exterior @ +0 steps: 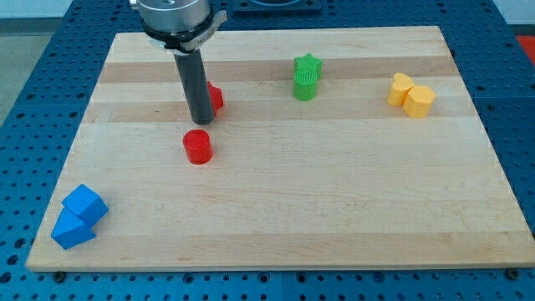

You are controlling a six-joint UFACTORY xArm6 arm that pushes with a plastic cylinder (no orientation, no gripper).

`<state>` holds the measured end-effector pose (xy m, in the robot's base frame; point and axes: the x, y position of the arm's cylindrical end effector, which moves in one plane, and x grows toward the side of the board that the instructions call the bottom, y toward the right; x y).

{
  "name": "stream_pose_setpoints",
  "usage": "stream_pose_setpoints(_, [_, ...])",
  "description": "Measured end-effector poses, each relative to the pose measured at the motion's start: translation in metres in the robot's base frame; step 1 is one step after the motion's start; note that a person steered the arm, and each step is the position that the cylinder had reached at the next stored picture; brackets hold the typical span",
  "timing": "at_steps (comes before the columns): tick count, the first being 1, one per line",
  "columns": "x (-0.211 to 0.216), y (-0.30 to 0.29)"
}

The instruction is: Slide the red star to the left side of the board

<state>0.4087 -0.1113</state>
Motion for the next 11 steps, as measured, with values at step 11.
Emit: stream_pose_setpoints(11, [-0.04, 0.005])
